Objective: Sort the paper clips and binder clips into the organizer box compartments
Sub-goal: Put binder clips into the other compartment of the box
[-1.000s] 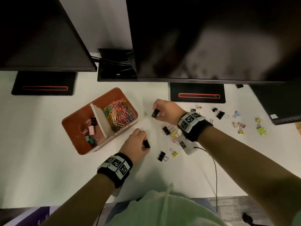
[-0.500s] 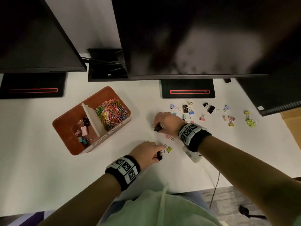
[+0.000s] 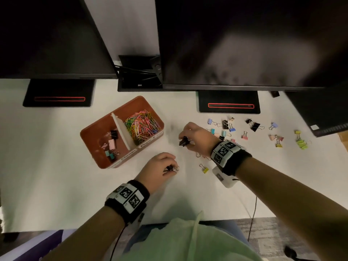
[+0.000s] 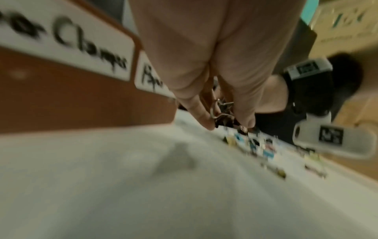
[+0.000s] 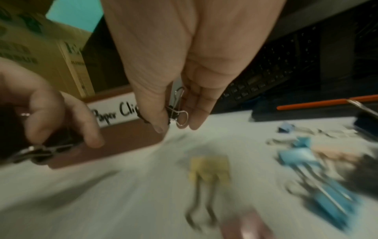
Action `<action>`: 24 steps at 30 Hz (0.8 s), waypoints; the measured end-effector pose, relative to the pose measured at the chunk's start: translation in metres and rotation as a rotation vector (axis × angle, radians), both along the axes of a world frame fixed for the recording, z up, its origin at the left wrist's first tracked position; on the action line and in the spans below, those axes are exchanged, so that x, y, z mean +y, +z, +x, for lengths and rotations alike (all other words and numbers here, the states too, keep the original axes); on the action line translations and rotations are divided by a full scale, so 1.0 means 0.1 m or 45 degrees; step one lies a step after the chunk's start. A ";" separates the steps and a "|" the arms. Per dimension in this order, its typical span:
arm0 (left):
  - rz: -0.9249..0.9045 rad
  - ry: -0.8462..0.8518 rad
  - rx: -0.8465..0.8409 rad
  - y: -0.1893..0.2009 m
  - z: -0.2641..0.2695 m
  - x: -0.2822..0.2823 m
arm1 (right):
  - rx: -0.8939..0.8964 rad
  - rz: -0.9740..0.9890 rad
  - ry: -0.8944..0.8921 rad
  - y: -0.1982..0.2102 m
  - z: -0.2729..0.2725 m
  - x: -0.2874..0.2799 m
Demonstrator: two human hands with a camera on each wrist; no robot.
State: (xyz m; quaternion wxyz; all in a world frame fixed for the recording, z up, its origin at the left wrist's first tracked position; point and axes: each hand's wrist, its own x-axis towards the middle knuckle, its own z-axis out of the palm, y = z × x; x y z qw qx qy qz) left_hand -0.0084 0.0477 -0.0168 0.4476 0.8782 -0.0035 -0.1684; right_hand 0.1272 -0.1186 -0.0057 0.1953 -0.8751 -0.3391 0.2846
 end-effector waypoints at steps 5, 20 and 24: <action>-0.021 0.357 -0.247 0.60 -0.17 0.54 | -0.079 0.256 0.091 0.41 -0.07 0.32; -0.055 0.726 -0.047 1.00 -0.23 1.37 | -0.027 0.443 0.032 0.68 -0.31 1.39; -0.088 0.553 -0.192 1.02 -0.12 1.01 | -0.110 0.316 -0.135 0.51 -0.08 0.57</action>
